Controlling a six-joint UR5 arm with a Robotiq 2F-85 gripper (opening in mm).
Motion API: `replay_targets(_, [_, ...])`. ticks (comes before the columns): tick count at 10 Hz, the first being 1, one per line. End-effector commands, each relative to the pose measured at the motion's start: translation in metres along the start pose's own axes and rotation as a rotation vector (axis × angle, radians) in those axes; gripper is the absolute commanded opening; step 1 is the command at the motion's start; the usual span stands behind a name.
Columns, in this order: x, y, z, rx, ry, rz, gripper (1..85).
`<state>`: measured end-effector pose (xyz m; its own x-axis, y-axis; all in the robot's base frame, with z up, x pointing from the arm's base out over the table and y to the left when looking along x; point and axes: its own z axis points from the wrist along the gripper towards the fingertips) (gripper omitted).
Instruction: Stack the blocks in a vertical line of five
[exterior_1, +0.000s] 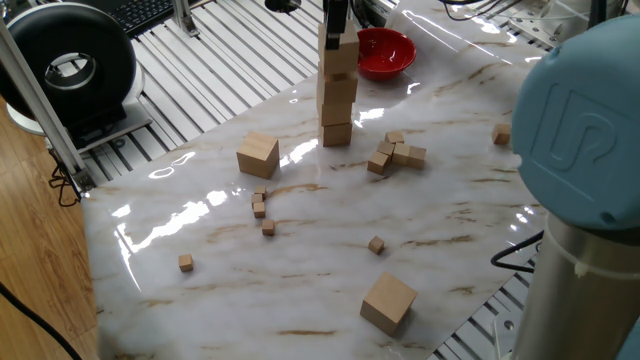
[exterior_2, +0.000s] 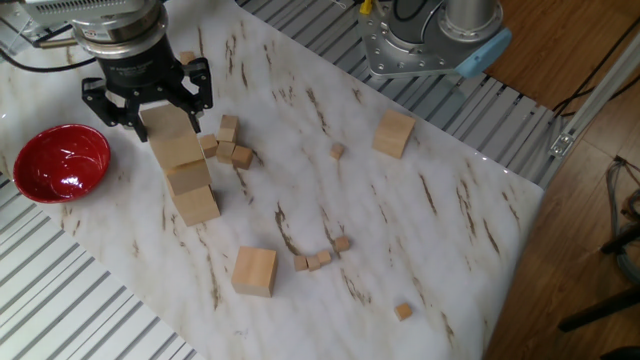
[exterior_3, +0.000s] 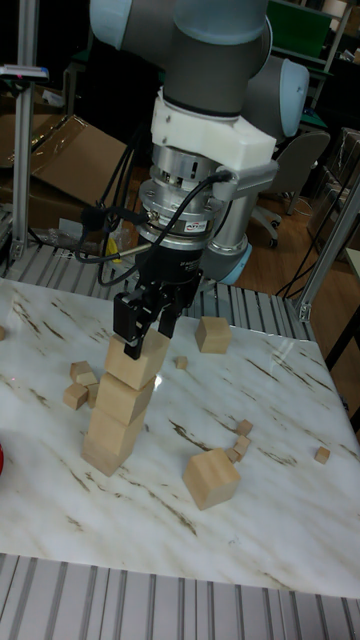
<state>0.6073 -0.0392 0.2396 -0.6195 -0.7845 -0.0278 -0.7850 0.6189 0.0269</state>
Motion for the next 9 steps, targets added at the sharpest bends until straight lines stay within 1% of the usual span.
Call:
replay_targets(1, [-0.0017,0.0013,0.0014,-0.013,-0.019,-0.003,3.3])
replay_targets(6, [-0.0001,0.0019,0.0027,-0.015,-0.019,-0.003,3.3])
replay_targets(9, [0.0015,0.0024,0.0035,-0.019,-0.022,-0.011,7.0])
